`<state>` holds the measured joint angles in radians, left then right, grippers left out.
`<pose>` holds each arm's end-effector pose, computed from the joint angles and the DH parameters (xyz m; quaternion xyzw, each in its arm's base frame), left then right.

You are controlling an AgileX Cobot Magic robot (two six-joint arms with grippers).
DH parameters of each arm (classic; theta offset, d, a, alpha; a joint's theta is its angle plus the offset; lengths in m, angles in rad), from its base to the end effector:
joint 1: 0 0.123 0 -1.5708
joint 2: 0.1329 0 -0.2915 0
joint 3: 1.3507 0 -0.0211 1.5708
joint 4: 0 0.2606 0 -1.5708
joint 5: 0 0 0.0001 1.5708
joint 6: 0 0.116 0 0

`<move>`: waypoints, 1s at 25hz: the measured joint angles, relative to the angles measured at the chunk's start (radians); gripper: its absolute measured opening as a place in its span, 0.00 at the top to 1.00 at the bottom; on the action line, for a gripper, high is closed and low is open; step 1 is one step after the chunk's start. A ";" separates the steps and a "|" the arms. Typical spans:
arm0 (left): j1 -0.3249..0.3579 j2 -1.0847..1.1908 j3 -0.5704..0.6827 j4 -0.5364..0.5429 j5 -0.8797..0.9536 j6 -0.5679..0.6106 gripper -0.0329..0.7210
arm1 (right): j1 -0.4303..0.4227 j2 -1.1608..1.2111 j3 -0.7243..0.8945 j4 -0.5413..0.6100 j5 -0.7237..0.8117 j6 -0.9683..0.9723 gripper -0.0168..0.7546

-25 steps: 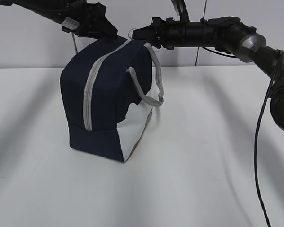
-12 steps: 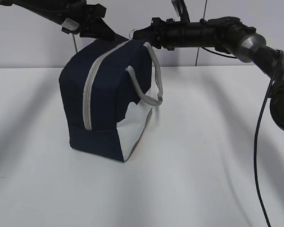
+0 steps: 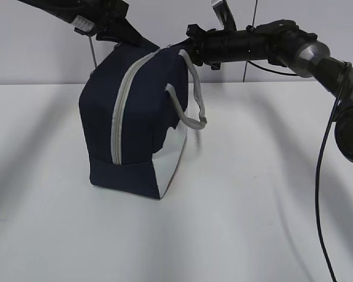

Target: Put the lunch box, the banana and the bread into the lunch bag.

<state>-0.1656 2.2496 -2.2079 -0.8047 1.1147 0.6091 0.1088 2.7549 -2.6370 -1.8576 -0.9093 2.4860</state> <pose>0.5055 -0.1606 0.2867 0.2628 0.8555 -0.3238 0.3071 0.6006 0.1539 0.1812 -0.0955 0.7822 0.4753 0.3913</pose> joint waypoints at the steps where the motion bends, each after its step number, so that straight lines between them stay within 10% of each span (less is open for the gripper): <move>1: 0.000 0.000 0.000 -0.006 0.002 0.007 0.94 | 0.000 0.000 0.000 -0.002 0.002 0.002 1.00; 25: 0.010 -0.018 0.002 -0.019 0.033 0.041 0.94 | 0.000 0.057 -0.002 0.000 0.003 0.010 0.97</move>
<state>-0.1557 2.2314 -2.2060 -0.8236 1.1477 0.6497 0.1088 2.8115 -2.6390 -1.8577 -0.9063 2.4957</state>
